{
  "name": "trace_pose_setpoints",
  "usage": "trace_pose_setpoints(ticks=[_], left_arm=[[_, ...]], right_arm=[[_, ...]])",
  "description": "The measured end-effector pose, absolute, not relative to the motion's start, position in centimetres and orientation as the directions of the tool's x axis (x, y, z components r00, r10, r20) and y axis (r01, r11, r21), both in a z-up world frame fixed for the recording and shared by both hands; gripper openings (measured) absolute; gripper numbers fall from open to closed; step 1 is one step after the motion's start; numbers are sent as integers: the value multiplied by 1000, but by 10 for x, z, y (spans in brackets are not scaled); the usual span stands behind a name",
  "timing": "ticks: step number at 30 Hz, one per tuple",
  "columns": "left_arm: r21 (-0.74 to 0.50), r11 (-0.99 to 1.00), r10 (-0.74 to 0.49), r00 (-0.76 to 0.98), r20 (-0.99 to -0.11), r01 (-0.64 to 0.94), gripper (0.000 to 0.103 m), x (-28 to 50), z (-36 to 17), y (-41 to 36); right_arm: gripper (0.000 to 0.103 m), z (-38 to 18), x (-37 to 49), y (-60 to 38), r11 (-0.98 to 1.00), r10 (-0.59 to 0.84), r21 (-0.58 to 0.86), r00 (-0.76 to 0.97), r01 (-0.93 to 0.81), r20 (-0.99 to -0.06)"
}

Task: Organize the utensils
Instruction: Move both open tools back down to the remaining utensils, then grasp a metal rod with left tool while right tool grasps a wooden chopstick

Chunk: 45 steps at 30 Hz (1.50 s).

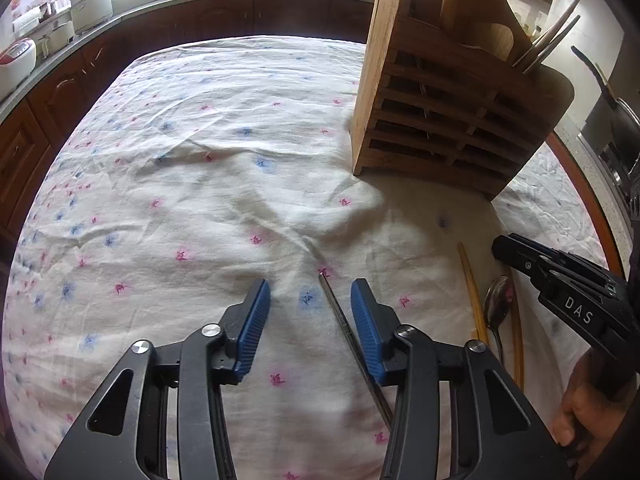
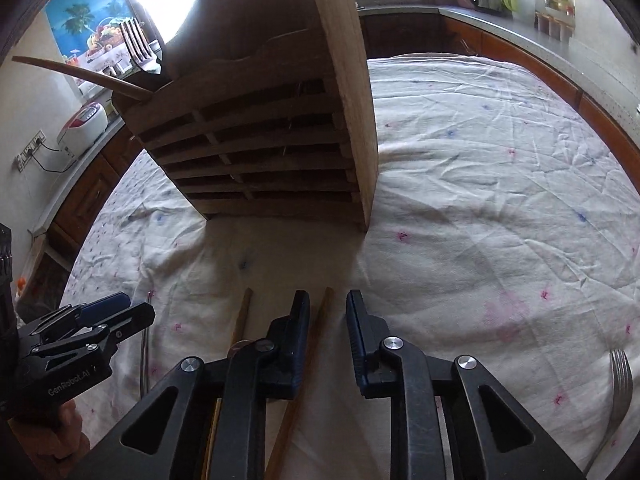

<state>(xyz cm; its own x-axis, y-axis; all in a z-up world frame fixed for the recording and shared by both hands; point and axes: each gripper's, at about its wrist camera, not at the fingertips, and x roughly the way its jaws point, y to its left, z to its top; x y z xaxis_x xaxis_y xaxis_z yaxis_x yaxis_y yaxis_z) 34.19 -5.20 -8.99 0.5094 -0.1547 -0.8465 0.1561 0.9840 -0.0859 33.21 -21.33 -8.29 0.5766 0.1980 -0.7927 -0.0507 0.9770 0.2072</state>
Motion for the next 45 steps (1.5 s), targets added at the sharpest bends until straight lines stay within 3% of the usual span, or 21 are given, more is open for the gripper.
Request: trace_pose_setpoints(ticks=[3, 4, 7, 10, 11, 16, 22, 24, 26, 33, 39, 45], left_arm=[[-12, 982, -111, 531, -840, 187, 30, 339, -92, -65], [2, 980, -109, 538, -836, 201, 23, 337, -92, -67], [1, 977, -117, 539, -834, 213, 10, 337, -92, -68], [-53, 976, -158, 526, -835, 209, 6, 339, -90, -59], [-70, 976, -172, 526, -833, 208, 0, 339, -89, -56], [-182, 965, -256, 526, -811, 189, 0, 334, -80, -32], [-230, 953, -298, 495, -816, 195, 0, 328, -76, -28], [-209, 958, -282, 489, -825, 198, 3, 330, -77, -36], [-172, 963, -254, 485, -837, 207, 12, 335, -80, -46], [2, 968, -127, 501, -856, 250, 15, 347, -95, -78], [-55, 967, -180, 517, -837, 249, 0, 343, -91, -65], [-148, 958, -263, 553, -791, 244, 0, 323, -61, -37]], right_arm=[[20, -82, 332, -202, 988, 154, 133, 570, -78, -807], [20, -83, 331, -198, 991, 134, 103, 572, -87, -809], [12, -83, 329, -194, 994, 95, 47, 582, -97, -807], [8, -82, 328, -199, 993, 120, 87, 582, -85, -805], [7, -81, 327, -201, 991, 134, 106, 581, -83, -803], [5, -66, 312, -219, 969, 230, 235, 600, -71, -766], [5, -42, 291, -227, 957, 270, 276, 635, -93, -723], [5, -38, 287, -227, 957, 269, 275, 645, -94, -716], [5, -36, 281, -228, 955, 274, 283, 652, -94, -707], [5, -31, 278, -232, 948, 287, 305, 660, -91, -694], [5, -27, 275, -234, 945, 287, 316, 676, -85, -678], [5, -14, 269, -232, 939, 305, 327, 697, -107, -649]])
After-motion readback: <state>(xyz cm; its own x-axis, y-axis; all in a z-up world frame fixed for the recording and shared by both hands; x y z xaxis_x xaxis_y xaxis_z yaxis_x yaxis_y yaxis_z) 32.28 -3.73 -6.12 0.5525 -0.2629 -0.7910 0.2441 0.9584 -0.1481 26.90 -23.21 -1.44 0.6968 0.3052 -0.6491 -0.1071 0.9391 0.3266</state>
